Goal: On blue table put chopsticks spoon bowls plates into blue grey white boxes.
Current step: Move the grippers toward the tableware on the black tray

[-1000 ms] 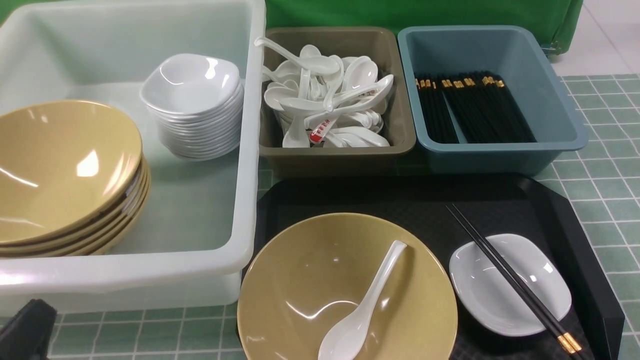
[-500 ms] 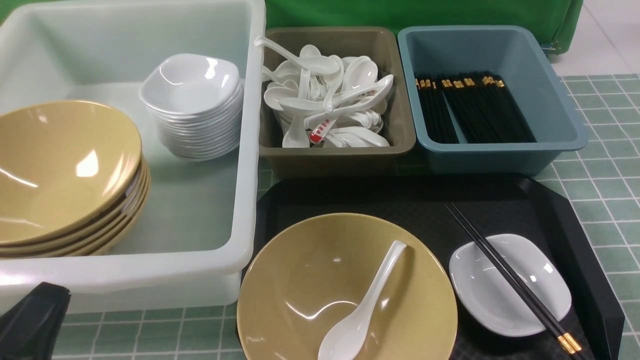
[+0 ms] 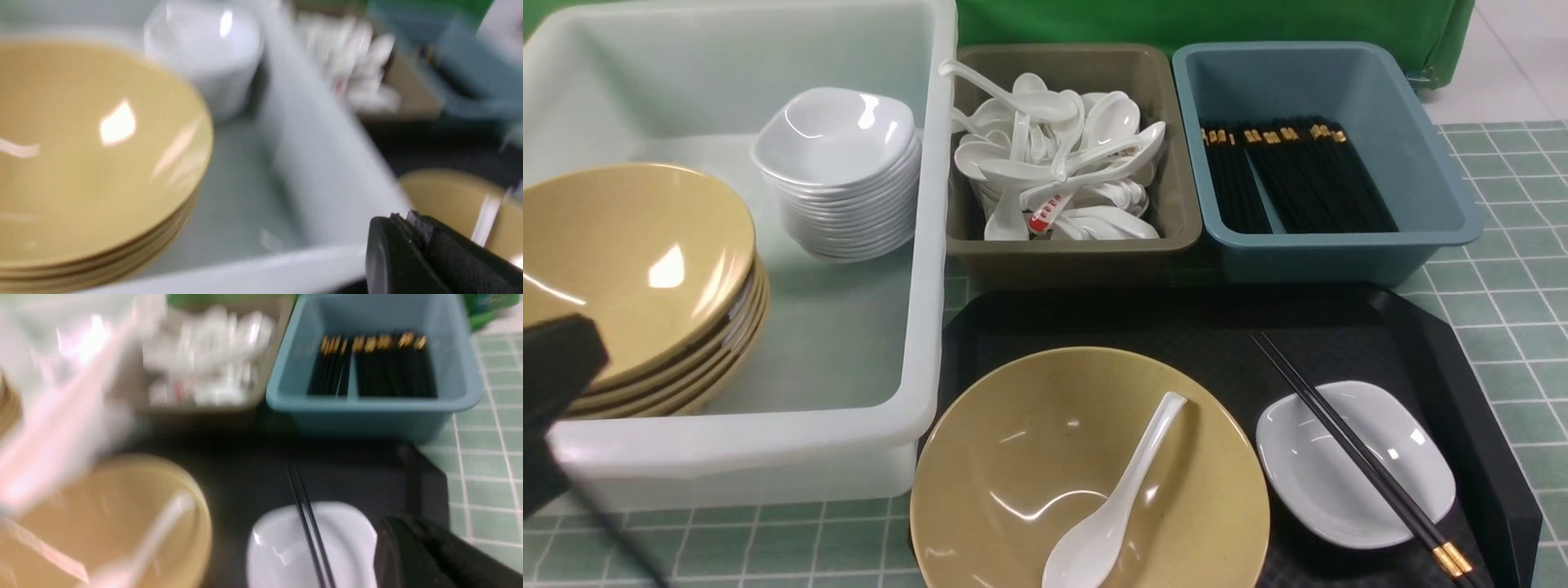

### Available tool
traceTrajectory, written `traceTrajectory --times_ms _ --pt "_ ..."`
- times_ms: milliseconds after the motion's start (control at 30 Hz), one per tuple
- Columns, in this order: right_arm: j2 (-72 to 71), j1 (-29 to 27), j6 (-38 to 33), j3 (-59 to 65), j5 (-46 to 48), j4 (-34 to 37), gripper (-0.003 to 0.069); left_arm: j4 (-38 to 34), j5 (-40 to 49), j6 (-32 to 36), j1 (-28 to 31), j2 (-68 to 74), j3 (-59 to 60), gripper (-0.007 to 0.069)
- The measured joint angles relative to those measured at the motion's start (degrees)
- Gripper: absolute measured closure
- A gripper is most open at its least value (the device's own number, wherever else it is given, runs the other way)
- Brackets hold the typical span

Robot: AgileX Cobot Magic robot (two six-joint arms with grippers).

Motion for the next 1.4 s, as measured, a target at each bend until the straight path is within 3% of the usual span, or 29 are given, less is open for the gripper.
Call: traceTrajectory --times_ms 100,233,467,633,833,1100,1267,1400 --pt "13.20 0.13 -9.81 -10.61 13.20 -1.25 0.0622 3.16 7.06 1.87 -0.97 7.92 -5.76 0.0631" --pt "25.89 1.07 -14.11 -16.96 22.87 -2.41 0.0622 5.07 10.81 4.14 -10.69 18.26 -12.03 0.0631" --pt "42.39 10.78 -13.57 -17.75 19.07 -7.23 0.0620 8.48 10.15 5.05 -33.66 35.82 -23.82 0.0631" --pt "48.58 12.52 -11.80 -17.77 13.17 -7.23 0.0608 8.83 7.83 5.09 -41.16 43.24 -28.23 0.0631" --pt "54.52 12.52 -11.42 -17.89 11.10 -7.84 0.0502 8.63 5.23 5.20 -45.38 48.03 -28.71 0.0631" --pt "59.06 12.52 -8.81 -18.06 6.35 -9.03 0.0184 8.64 4.75 5.56 -46.07 51.36 -28.66 0.0631" --pt "61.93 12.52 -7.77 -18.17 4.80 -10.25 0.0158 8.64 4.57 5.81 -46.07 51.84 -28.66 0.0631" --pt "66.38 12.52 -5.45 -18.17 4.80 -12.64 0.0242 8.64 4.21 6.02 -46.07 51.84 -28.66 0.0631"
